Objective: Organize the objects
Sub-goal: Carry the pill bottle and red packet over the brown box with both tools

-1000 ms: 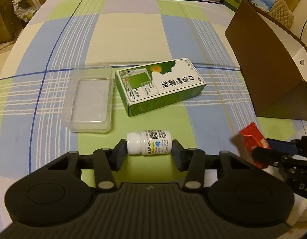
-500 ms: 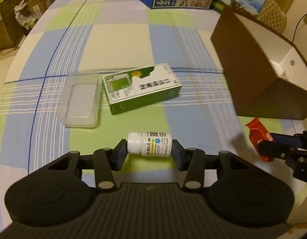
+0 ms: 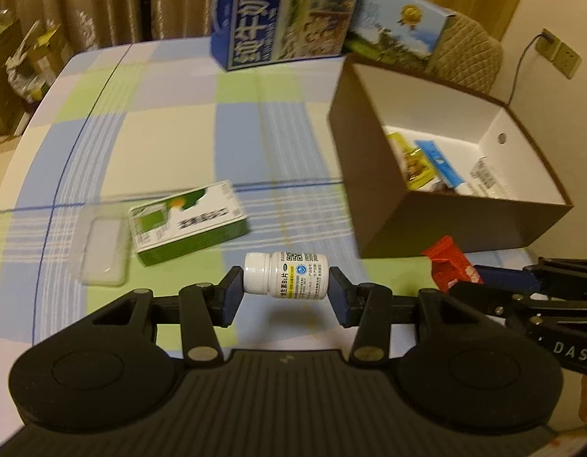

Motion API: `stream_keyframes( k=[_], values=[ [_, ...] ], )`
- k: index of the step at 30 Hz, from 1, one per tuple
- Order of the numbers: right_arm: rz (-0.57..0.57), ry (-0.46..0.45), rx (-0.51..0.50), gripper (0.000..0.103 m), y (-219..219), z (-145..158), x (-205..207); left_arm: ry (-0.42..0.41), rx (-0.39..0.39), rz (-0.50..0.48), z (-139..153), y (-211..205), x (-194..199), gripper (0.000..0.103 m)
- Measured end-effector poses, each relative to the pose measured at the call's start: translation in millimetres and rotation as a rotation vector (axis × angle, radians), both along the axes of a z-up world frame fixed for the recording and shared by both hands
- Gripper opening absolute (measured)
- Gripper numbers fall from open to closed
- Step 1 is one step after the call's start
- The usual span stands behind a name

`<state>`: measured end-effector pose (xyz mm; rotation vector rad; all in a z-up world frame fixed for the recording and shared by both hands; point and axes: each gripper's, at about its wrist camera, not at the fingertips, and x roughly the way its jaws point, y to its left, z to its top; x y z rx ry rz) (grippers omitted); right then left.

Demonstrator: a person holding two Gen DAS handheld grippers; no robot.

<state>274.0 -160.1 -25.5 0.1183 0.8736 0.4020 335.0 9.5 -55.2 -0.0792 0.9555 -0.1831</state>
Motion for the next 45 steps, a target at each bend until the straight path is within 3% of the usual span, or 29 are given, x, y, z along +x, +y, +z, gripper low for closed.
stream_keyframes(
  k=[25, 45],
  values=[
    [-0.121, -0.079, 0.042, 0.023, -97.0, 31.4, -2.5, -0.084, 0.009, -0.162, 35.6, -105.1, 16.8, 0.042],
    [-0.171, -0.14, -0.007, 0.023, -160.6, 42.9, 46.7, -0.079, 0.034, -0.198, 30.0, -168.4, 68.5, 0.042]
  ],
)
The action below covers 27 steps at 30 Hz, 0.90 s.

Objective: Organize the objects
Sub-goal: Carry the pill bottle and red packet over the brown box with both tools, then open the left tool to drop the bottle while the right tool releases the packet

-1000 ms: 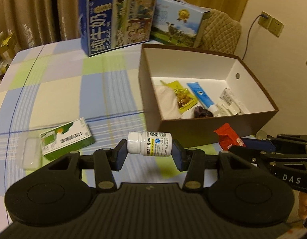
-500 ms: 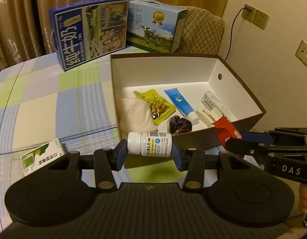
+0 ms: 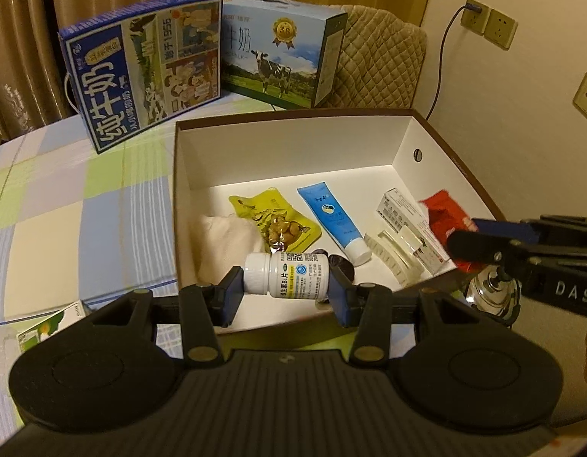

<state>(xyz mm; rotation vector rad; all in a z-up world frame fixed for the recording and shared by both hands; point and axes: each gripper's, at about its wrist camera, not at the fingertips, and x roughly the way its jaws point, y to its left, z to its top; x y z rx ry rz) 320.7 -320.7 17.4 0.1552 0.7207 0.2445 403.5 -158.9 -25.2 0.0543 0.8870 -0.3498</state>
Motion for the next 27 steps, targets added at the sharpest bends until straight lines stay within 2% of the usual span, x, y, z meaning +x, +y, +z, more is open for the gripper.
stream_keyframes(
  k=[11, 20, 27],
  values=[
    [0.005, 0.074, 0.003, 0.023, -23.8, -22.8, 36.1, 0.082, 0.039, 0.029, -23.7, -18.3, 36.9, 0.042],
    [0.033, 0.147, 0.024, 0.023, -28.6, -36.9, 55.3, 0.173, 0.095, 0.042, -46.6, -29.6, 54.2, 0.042],
    [0.039, 0.198, 0.044, 0.023, -34.1, -43.7, 63.9, 0.203, 0.113, 0.043, -53.7, -32.5, 61.5, 0.04]
  ],
)
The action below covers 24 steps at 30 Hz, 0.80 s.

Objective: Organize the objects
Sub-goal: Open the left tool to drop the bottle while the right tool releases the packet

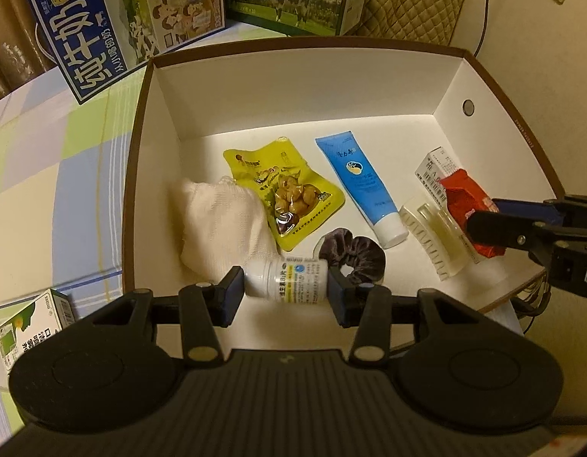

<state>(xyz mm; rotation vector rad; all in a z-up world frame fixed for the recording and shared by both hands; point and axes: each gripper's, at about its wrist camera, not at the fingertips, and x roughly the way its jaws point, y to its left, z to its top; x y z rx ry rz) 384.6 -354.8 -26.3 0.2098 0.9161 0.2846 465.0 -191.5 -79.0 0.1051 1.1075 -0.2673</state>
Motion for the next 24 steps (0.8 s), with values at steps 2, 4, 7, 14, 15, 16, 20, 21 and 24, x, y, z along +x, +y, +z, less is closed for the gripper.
stream_keyframes(
  k=[2, 4, 7, 14, 15, 16, 20, 21, 24],
  values=[
    [-0.001, 0.009, 0.006, 0.023, -0.8, -0.6, 1.7, 0.004, 0.001, -0.001, -0.7, -1.0, 1.8, 0.04],
    [-0.004, 0.02, 0.012, 0.023, -2.3, -1.5, 3.0, 0.007, 0.003, -0.002, -0.9, -1.7, 2.9, 0.04],
    [-0.007, 0.024, 0.022, 0.023, -3.7, -1.4, 4.1, 0.007, 0.004, -0.003, -1.0, -2.2, 3.6, 0.04],
    [-0.008, 0.042, 0.037, 0.023, -4.5, -3.2, 6.8, 0.001, -0.002, -0.001, 1.0, -0.8, 3.6, 0.048],
    [-0.008, 0.047, 0.04, 0.023, -3.7, -3.8, 7.1, 0.002, -0.002, 0.0, 1.1, -0.5, 3.6, 0.05],
    [-0.008, 0.051, 0.043, 0.023, -3.4, -4.7, 7.3, 0.002, -0.003, 0.001, 1.2, 0.0, 3.4, 0.051],
    [-0.009, 0.074, 0.065, 0.023, -2.4, -8.1, 9.2, 0.001, -0.004, 0.003, 1.2, 0.5, 2.8, 0.057],
    [-0.008, 0.079, 0.076, 0.023, -2.2, -9.1, 10.2, -0.001, -0.005, 0.004, 1.4, 0.6, 2.6, 0.059],
    [-0.015, 0.104, 0.13, 0.023, -2.7, -12.9, 15.6, -0.003, -0.007, 0.003, 1.4, 0.8, 2.2, 0.062]
  ],
)
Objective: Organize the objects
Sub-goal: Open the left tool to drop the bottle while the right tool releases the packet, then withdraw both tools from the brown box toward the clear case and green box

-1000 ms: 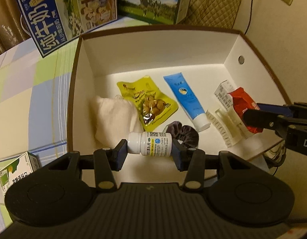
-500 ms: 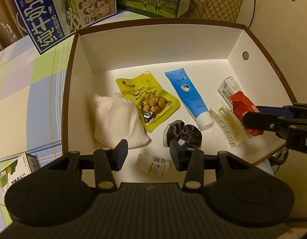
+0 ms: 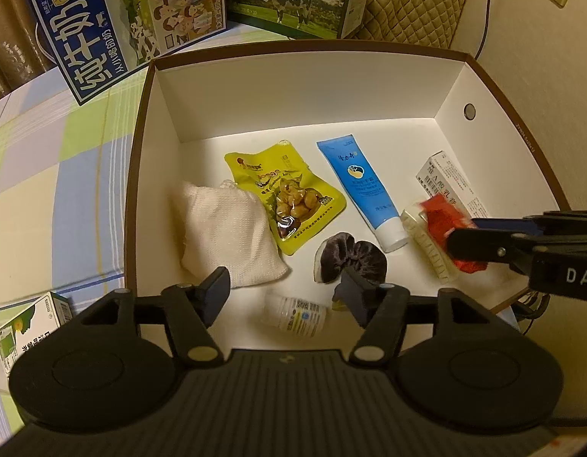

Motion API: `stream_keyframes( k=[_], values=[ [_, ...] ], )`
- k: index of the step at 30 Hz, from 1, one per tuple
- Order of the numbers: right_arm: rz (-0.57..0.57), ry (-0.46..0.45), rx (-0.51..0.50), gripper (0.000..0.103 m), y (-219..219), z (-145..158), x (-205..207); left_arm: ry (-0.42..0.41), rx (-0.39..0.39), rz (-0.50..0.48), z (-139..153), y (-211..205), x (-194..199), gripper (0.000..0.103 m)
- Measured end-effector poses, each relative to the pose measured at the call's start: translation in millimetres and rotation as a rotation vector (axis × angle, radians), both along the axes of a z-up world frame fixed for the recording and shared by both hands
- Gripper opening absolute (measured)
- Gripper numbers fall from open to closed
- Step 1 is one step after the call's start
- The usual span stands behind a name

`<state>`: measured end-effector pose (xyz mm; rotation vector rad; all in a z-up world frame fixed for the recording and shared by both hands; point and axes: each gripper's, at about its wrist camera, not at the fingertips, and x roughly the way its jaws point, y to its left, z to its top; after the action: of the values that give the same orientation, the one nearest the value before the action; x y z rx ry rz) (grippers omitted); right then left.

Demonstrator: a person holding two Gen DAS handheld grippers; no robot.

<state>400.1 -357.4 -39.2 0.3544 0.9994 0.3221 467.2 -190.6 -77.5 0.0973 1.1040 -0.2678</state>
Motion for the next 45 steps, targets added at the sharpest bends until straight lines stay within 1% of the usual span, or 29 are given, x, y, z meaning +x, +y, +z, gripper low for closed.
stream_keyframes(
  k=[2, 3, 4, 5, 7, 13, 16, 19, 26, 28, 37, 45],
  values=[
    [-0.006, -0.007, 0.015, 0.024, 0.5, -0.7, 2.8, -0.001, -0.002, 0.001, 0.1, 0.1, -0.2, 0.065],
    [-0.008, -0.01, 0.015, 0.027, 0.9, 0.1, 3.2, -0.002, -0.003, 0.001, 0.3, 0.5, -0.3, 0.066],
    [-0.012, -0.012, 0.012, 0.033, 1.6, 1.3, 3.4, -0.002, -0.003, 0.002, 0.8, 1.0, -0.4, 0.067],
    [-0.018, -0.016, 0.007, 0.036, 1.5, 2.6, 3.1, -0.002, -0.005, 0.003, 1.4, 1.5, -0.5, 0.068],
    [-0.02, -0.024, 0.0, 0.042, 1.4, 5.4, 2.5, -0.004, -0.008, 0.008, 3.0, 2.9, -0.7, 0.074],
    [-0.044, -0.015, -0.052, 0.051, -4.6, 11.1, -0.4, -0.008, -0.018, 0.022, 7.3, 7.2, 0.3, 0.078],
    [-0.053, -0.01, -0.076, 0.054, -7.6, 12.9, -3.8, -0.012, -0.02, 0.024, 9.1, 7.6, -1.0, 0.079],
    [-0.061, -0.01, -0.087, 0.056, -9.7, 14.7, -7.3, -0.015, -0.022, 0.025, 11.5, 8.0, -2.2, 0.083],
    [-0.089, -0.011, -0.126, 0.06, -9.2, 18.2, -16.5, -0.022, -0.033, 0.02, 17.7, 7.2, -7.6, 0.087],
    [-0.093, -0.018, -0.137, 0.063, -7.6, 20.4, -19.6, -0.024, -0.037, 0.021, 19.9, 7.6, -9.4, 0.091],
    [-0.104, -0.053, -0.175, 0.069, 3.1, 33.2, -34.6, -0.053, -0.065, 0.019, 36.3, 13.3, -23.8, 0.093],
    [-0.099, -0.08, -0.17, 0.07, 18.0, 44.1, -51.0, -0.078, -0.083, 0.017, 50.1, 22.5, -40.9, 0.094]
  ],
)
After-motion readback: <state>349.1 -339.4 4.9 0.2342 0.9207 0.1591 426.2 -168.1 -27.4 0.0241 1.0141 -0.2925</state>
